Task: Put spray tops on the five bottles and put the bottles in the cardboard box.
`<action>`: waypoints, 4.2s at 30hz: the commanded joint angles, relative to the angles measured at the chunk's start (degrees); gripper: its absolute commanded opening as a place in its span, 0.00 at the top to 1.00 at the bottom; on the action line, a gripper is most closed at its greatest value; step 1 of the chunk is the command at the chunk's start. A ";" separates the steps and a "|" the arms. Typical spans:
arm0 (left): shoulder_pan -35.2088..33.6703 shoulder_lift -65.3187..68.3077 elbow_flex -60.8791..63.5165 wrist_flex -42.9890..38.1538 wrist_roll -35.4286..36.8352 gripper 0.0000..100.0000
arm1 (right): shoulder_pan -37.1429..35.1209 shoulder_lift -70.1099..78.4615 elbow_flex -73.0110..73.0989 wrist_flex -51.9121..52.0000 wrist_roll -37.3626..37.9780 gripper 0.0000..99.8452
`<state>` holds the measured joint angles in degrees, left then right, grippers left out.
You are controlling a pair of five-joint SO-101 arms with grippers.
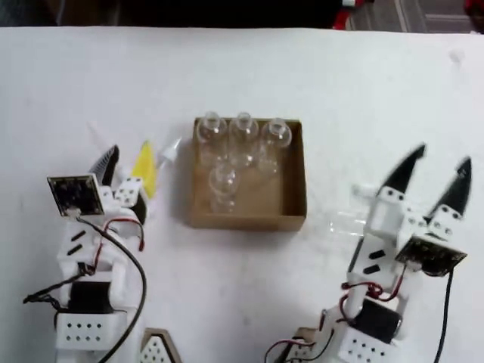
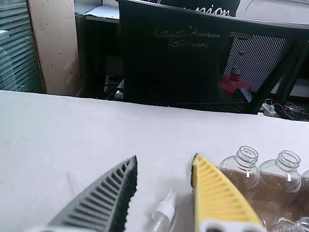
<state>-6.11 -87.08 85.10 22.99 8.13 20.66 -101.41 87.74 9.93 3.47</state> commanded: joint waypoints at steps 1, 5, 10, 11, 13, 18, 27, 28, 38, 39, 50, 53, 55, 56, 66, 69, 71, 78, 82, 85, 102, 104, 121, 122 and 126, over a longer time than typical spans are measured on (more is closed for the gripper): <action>-0.66 -0.75 -0.62 -1.58 -0.18 0.83 | 4.79 -2.15 7.38 0.13 -0.35 0.80; -0.66 -0.75 -0.62 -1.58 -0.18 0.83 | 5.05 -1.54 9.05 6.29 -0.35 0.80; -0.66 -0.75 -0.62 -1.58 -0.18 0.83 | 4.79 -1.36 9.14 21.32 -0.35 0.80; -0.66 -0.75 -0.62 -1.58 -0.18 0.83 | 4.88 -1.80 8.97 23.69 -0.26 0.80; -0.57 -0.75 -0.70 -1.58 -0.18 0.83 | 5.14 -1.80 9.05 22.73 0.09 0.80; -0.31 -0.75 -0.79 -1.58 -0.18 0.83 | 4.97 -1.71 9.05 23.43 0.09 0.80; -0.31 -0.75 -0.79 -1.58 -0.09 0.83 | 4.97 -1.54 9.05 23.52 0.09 0.80; -0.31 -0.75 -0.79 -1.58 -0.09 0.83 | 4.97 -1.54 9.05 23.52 0.09 0.80; -0.40 -0.75 -0.70 -1.58 -0.09 0.83 | 4.97 -1.80 9.05 26.86 0.26 1.00; -0.31 -0.75 -0.70 -1.58 -0.09 0.83 | 4.97 -1.80 9.05 26.68 0.26 0.98; -0.84 -0.75 -0.97 -1.58 -0.09 0.83 | 4.88 -1.45 9.05 27.12 0.18 0.82; -2.15 -0.92 -1.93 -1.58 -0.53 0.95 | 4.79 -1.45 9.05 27.21 0.18 0.97; -5.32 -1.54 -4.04 -1.05 -0.18 0.98 | 4.79 -1.71 9.05 27.12 0.18 0.96; -7.25 -2.07 -5.01 -0.97 -0.09 0.96 | 4.79 -1.71 9.05 27.12 0.18 0.93; -12.00 -9.80 -16.44 12.66 -7.21 0.98 | 4.70 -1.63 9.05 27.12 0.18 0.96; -11.91 -12.26 -16.53 20.92 -16.44 0.98 | 4.70 -1.54 9.05 27.21 0.18 0.90; -11.91 -13.93 -15.03 25.85 -20.92 0.98 | 4.70 -1.54 9.05 27.38 0.18 0.91; -12.18 -17.45 -2.64 35.96 -39.56 0.98 | 4.70 -1.63 9.05 27.30 0.18 0.97; -14.81 -17.45 1.76 38.77 -42.64 0.98 | 4.70 -1.63 9.05 27.30 0.18 0.97; -19.38 -17.45 1.76 38.95 -34.46 0.98 | 4.62 -1.63 9.05 27.30 0.18 0.97; -29.14 -17.45 2.20 40.35 -22.86 0.98 | 1.80 -1.63 9.05 27.47 0.26 0.97; -29.14 -17.45 2.20 40.35 -22.86 0.98 | 1.80 -1.63 9.05 27.47 0.26 0.97; -29.14 -17.54 2.20 40.00 -22.51 0.98 | 1.63 -1.63 9.05 27.47 0.26 0.97; -29.14 -17.54 2.20 40.00 -22.51 0.98 | 1.63 -1.63 9.05 27.47 0.26 0.97; -29.14 -17.54 2.20 40.00 -22.51 0.98 | 1.63 -1.63 9.05 27.47 0.26 0.97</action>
<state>-34.86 -103.87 87.74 63.08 -15.16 23.03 -102.73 96.35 37.10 3.47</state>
